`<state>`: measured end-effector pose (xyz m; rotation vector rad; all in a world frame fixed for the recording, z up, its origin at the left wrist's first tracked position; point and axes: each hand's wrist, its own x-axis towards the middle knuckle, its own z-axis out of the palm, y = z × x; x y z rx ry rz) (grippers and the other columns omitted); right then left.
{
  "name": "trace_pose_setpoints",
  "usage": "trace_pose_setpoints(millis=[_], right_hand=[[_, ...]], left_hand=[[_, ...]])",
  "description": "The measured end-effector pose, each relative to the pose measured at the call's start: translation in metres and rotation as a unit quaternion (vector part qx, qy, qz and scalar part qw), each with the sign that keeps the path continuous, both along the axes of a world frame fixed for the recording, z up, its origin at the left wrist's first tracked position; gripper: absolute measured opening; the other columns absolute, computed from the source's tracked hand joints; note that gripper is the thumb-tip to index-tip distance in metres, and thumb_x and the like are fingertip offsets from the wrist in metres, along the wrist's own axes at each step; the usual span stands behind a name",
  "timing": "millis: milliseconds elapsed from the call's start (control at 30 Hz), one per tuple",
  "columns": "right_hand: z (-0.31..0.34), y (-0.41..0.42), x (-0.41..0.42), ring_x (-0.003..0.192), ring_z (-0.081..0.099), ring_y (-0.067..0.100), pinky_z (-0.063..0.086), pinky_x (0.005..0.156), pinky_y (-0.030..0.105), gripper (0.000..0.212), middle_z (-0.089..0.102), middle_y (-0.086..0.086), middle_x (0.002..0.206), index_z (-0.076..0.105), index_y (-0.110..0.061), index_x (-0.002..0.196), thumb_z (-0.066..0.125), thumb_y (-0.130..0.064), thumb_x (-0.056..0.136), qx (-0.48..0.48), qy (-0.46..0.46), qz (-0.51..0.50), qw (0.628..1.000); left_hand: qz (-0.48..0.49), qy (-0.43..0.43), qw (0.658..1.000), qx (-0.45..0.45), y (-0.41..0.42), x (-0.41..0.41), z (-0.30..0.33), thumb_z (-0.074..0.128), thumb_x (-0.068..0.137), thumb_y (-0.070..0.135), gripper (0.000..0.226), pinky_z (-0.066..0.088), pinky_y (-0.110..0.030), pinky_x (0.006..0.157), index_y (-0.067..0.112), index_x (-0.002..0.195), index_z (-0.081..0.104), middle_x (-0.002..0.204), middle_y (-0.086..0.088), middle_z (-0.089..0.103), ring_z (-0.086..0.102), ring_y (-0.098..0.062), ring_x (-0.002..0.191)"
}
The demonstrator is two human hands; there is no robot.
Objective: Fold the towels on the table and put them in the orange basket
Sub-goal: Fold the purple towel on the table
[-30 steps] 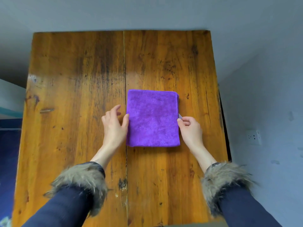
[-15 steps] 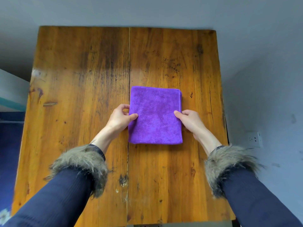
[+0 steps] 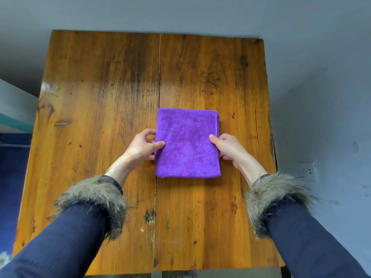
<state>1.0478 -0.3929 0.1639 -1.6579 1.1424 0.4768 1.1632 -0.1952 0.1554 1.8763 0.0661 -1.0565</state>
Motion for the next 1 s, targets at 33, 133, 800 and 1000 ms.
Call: trace_pose_setpoints(millis=[33,133,800,1000], right_hand=[[0.0,0.001,0.0,0.091,0.061,0.023,0.048,0.088,0.038,0.037,0.063,0.008,0.107,0.056,-0.008,0.093,0.047,-0.044,0.094,0.002,-0.002,0.006,1.0],[0.001,0.002,0.0,0.087,0.058,0.017,0.048,0.089,0.038,0.045,0.063,0.008,0.113,0.056,0.0,0.111,0.048,-0.042,0.094,0.04,-0.036,-0.016,0.998],[0.001,0.0,-0.005,0.087,0.065,0.017,0.053,0.074,0.029,0.031,0.068,0.005,0.101,0.058,-0.002,0.109,0.062,-0.025,0.089,0.166,-0.119,-0.087,0.975],[0.001,0.002,0.001,0.081,0.064,0.016,0.048,0.076,0.027,0.011,0.068,0.003,0.093,0.06,-0.008,0.093,0.06,-0.018,0.09,0.184,-0.109,-0.116,0.97]], left_hand=[[0.0,-0.002,1.0,0.0,0.0,-0.001,0.0,0.062,0.089,0.01,0.026,0.046,-0.013,0.044,0.013,0.114,0.054,0.087,-0.01,0.054,0.058,-0.009,0.07],[0.008,-0.01,1.0,-0.002,0.0,-0.003,0.0,0.06,0.089,0.008,0.026,0.045,-0.013,0.043,0.013,0.114,0.054,0.079,-0.006,0.054,0.057,-0.008,0.067],[0.025,0.002,0.999,-0.02,0.014,-0.006,0.001,0.059,0.09,0.008,0.024,0.05,-0.017,0.048,0.012,0.113,0.054,0.085,-0.009,0.052,0.06,-0.012,0.077],[0.058,0.024,0.998,-0.028,0.02,-0.01,0.001,0.06,0.089,0.008,0.022,0.051,-0.019,0.05,0.014,0.11,0.054,0.096,-0.01,0.055,0.06,-0.014,0.078]])
